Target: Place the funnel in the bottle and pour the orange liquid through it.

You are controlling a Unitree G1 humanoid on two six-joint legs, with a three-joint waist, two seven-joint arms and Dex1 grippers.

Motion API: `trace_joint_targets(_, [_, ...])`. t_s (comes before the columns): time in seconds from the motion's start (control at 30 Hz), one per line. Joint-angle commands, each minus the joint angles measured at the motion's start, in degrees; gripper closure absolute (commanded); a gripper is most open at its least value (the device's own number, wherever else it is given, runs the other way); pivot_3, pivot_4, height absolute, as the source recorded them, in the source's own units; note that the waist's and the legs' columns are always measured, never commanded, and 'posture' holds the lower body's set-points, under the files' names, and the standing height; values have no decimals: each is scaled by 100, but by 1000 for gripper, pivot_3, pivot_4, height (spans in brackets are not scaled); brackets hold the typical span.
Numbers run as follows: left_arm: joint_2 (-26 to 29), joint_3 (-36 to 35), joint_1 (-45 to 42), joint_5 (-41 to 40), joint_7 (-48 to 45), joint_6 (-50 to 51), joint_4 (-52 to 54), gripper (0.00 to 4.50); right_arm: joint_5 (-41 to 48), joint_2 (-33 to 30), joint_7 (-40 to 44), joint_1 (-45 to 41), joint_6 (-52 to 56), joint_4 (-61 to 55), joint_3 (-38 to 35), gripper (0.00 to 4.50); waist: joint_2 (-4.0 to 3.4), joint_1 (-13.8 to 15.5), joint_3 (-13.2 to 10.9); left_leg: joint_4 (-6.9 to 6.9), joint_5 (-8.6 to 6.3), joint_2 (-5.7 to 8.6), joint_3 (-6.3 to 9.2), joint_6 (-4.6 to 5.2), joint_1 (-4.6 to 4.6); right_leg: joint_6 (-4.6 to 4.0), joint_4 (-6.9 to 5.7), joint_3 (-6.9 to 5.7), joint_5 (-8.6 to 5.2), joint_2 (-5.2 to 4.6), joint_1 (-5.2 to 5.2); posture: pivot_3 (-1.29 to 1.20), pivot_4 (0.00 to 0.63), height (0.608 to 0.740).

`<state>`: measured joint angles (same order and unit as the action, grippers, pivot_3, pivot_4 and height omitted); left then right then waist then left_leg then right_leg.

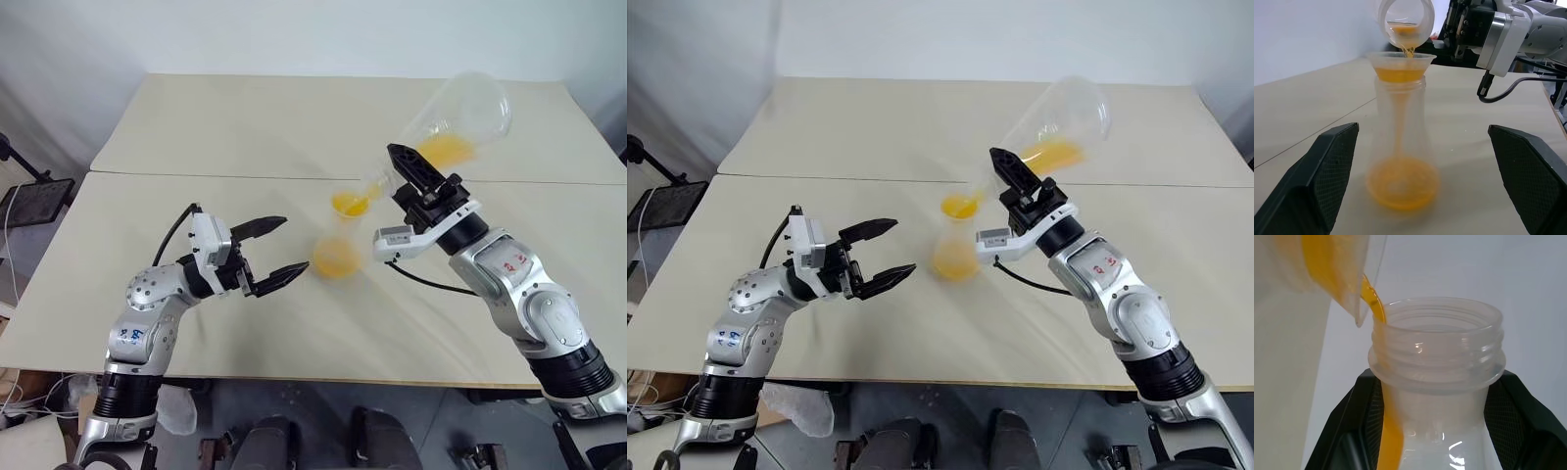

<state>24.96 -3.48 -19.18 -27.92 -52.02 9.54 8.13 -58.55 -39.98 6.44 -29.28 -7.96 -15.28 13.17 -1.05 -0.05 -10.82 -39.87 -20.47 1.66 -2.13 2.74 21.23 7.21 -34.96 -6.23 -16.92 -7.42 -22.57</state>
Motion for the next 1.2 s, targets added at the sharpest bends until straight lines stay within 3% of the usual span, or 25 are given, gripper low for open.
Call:
trace_joint_targets(0.03, [-32, -32, -8, -39, 37, -94, 110, 0, -32, 9, -146, -149, -47, -115, -234, 2066, 0, -1, 0, 0, 0, 0, 0, 0, 0, 0, 0, 1, 0, 0, 0, 0, 150, 740])
trace_joint_targets(1.2, [-99, -26, 103, -30, 232, -198, 209, 0, -92, -275, -515, -432, -665, 433, -222, 2066, 0, -6, 0, 0, 0, 0, -1, -1, 0, 0, 0, 5, 0, 0, 0, 0, 150, 740])
